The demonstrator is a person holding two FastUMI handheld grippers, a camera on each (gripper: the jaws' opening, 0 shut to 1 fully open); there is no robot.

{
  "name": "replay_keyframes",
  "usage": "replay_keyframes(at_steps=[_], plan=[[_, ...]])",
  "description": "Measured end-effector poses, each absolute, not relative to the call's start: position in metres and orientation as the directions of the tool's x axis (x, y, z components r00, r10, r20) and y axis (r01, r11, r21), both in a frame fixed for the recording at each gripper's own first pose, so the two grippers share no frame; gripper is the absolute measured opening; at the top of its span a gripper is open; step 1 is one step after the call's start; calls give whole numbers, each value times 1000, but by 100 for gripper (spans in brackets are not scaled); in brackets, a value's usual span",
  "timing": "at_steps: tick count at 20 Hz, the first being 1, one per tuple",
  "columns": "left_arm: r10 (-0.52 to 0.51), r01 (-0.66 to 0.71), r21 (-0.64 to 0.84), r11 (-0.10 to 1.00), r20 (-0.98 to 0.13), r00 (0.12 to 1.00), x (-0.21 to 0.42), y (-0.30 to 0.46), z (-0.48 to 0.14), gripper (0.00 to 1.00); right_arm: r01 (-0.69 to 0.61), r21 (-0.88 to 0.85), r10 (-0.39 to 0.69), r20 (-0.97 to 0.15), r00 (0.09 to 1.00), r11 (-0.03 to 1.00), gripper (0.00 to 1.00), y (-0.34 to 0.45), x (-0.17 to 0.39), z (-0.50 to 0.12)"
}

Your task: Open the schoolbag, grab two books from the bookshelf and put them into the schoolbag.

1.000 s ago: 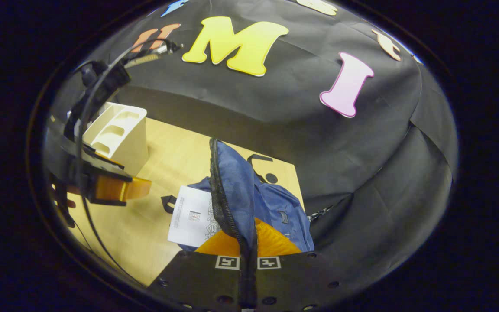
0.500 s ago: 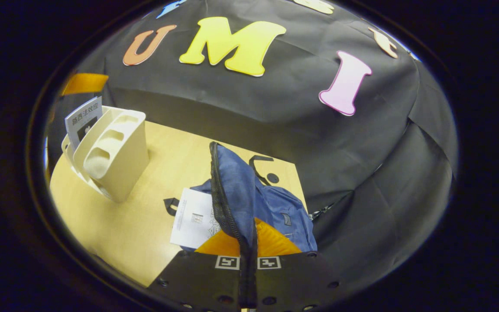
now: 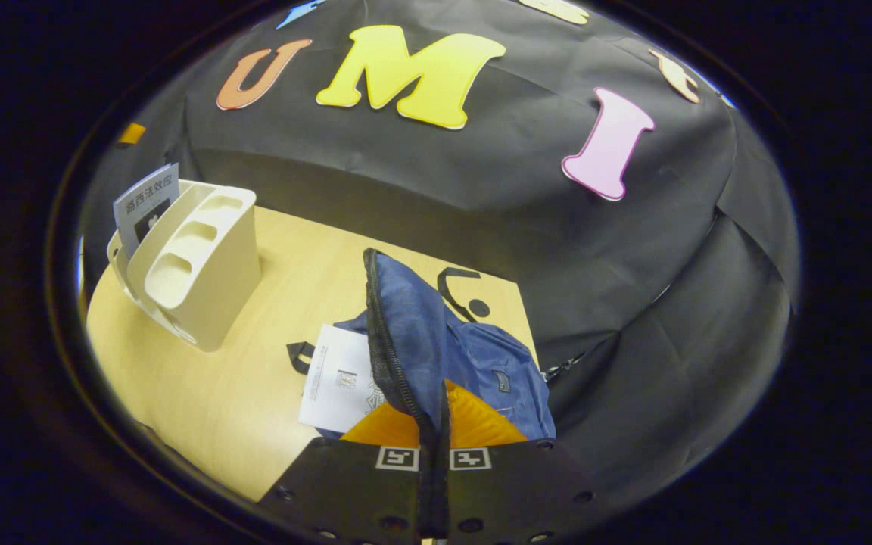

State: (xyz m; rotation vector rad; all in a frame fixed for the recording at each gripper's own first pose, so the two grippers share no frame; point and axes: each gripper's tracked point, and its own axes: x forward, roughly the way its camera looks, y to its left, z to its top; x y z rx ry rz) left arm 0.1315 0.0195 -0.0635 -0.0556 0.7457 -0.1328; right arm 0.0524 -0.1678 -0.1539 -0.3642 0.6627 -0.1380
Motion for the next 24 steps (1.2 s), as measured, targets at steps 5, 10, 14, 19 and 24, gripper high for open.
replay_keyframes(at_steps=[5,10,14,19,24], plan=[[-136,104,-95,990,-830,541,150,52,-107,100,31,-373,-257,-573,778,927,0,-176,50,-154],[-170,108,-141,984,-922,349,154,48,-142,99,35,-372,-261,-578,773,928,0,-177,49,-155],[-166,101,-148,984,-962,215,152,50,-173,99,38,-374,-266,-581,769,926,0,-179,49,-156],[-144,78,-137,987,-985,95,152,54,-204,100,42,-370,-267,-585,766,928,0,-179,50,-157],[-139,55,-136,989,-989,48,153,55,-219,91,43,-367,-267,-588,763,929,0,-179,50,-158]])
